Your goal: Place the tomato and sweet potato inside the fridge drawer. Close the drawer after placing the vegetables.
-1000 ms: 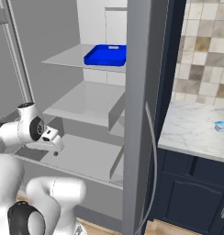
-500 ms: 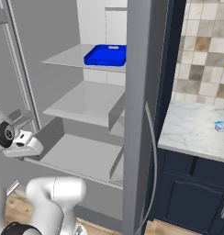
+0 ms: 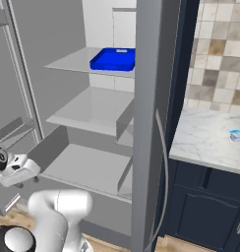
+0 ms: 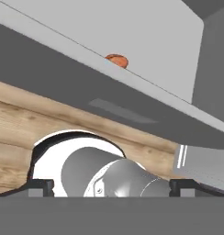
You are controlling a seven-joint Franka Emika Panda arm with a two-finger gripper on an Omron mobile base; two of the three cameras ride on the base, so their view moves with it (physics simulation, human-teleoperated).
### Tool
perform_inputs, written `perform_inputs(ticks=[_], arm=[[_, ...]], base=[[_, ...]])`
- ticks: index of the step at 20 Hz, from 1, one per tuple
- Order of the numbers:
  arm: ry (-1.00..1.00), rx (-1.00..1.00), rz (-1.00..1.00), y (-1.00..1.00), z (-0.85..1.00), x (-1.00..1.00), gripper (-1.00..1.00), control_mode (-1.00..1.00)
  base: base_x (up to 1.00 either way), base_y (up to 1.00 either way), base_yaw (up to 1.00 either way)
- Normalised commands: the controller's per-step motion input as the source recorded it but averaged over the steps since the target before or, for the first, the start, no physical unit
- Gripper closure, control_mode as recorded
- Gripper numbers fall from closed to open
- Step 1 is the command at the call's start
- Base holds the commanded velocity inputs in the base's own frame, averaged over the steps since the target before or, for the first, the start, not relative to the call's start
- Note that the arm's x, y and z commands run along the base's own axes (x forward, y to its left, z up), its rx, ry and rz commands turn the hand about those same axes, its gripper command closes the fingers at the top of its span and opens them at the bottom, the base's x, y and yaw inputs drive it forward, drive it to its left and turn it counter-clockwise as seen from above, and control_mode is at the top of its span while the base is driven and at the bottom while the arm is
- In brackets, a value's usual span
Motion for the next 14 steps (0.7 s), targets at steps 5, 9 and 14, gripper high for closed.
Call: perform_inputs(ticks=[5,9,14], arm=[[0.14,-0.13,0.12,0.26,-0.64,0.02,-1.00,-1.00],[0.12,-0.05,0.13,0.07,-0.55,0.28,-1.00,-1.00],[0.08,0.00,0.18,0.00,-0.47,0.52,-1.00,-1.00]], base=[[0.00,0.00,0.00],[0.00,0.00,0.00],[0.00,0.00,0.00]])
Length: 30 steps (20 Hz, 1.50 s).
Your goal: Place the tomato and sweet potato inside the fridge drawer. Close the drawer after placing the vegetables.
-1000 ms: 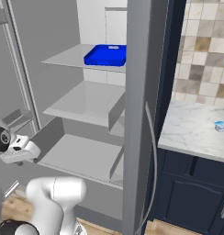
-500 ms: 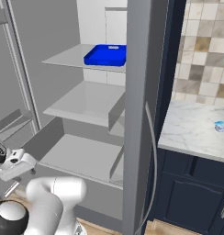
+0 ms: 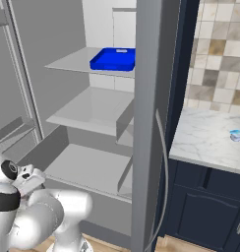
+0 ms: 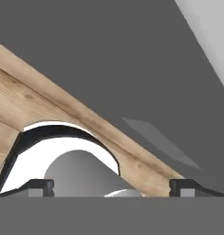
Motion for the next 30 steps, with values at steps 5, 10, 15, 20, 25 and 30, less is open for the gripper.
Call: perform_inputs(ticks=[5,10,15,20,25,30], arm=[[0.01,0.00,0.18,0.00,-0.29,0.71,-1.00,-1.00],[0.00,0.00,0.17,0.00,-0.20,0.78,-1.00,-1.00],[0.00,0.00,0.18,-0.04,-0.12,0.77,-1.00,-1.00],[0.00,0.00,0.17,-0.03,-0.20,0.72,-1.00,-1.00],[-0.01,0.00,0.10,-0.04,-0.23,0.71,-1.00,-1.00],[-0.03,0.00,0.08,0.00,-0.33,0.67,-1.00,-1.00]], base=[[0.00,0.00,0.00],[0.00,0.00,0.00],[0.00,0.00,0.00],[0.00,0.00,0.00],[0.00,0.00,0.00],[0.00,0.00,0.00]])
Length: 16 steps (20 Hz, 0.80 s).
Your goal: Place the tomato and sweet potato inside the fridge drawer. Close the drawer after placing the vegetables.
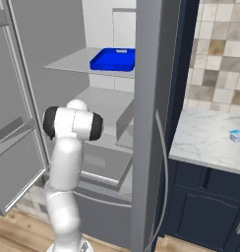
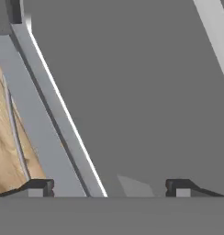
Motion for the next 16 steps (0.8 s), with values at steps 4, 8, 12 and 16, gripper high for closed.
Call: perform_inputs(ticks=[4,8,12,16], arm=[[-0.05,0.00,0.05,0.00,-0.43,0.49,-1.00,-1.00],[-0.06,0.00,0.02,0.00,-0.44,0.21,-1.00,-1.00],[-0.04,0.00,0.00,0.00,-0.31,0.35,-1.00,-1.00],[-0.04,0.00,0.00,0.00,-0.33,0.66,-1.00,-1.00]], base=[[0.00,0.00,0.00],[0.00,0.00,0.00],[0.00,0.00,0.00],[0.00,0.00,0.00]])
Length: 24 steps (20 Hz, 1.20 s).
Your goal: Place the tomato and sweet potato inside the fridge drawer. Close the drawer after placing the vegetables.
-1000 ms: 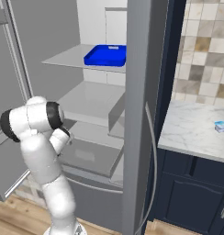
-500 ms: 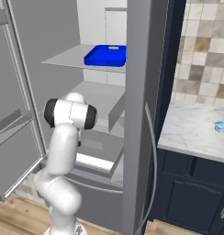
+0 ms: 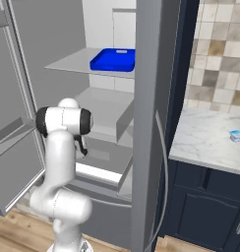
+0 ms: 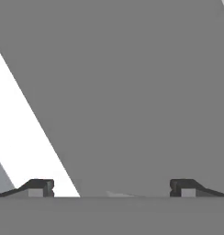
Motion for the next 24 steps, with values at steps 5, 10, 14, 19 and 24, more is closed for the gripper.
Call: perform_inputs(ticks=[5,10,14,19,24], arm=[[-0.04,0.00,0.00,0.00,-0.31,0.72,-1.00,-1.00],[0.00,0.00,0.00,0.00,-0.06,0.17,-1.00,-1.00],[0.02,0.00,0.00,0.00,0.21,-0.82,-1.00,-1.00],[0.03,0.00,0.00,0.00,0.41,-0.98,-1.00,-1.00],[0.03,0.00,0.00,0.00,0.62,-0.94,-1.00,-1.00]], base=[[0.00,0.00,0.00],[0.00,0.00,0.00],[0.00,0.00,0.00],[0.00,0.00,0.00],[0.00,0.00,0.00]])
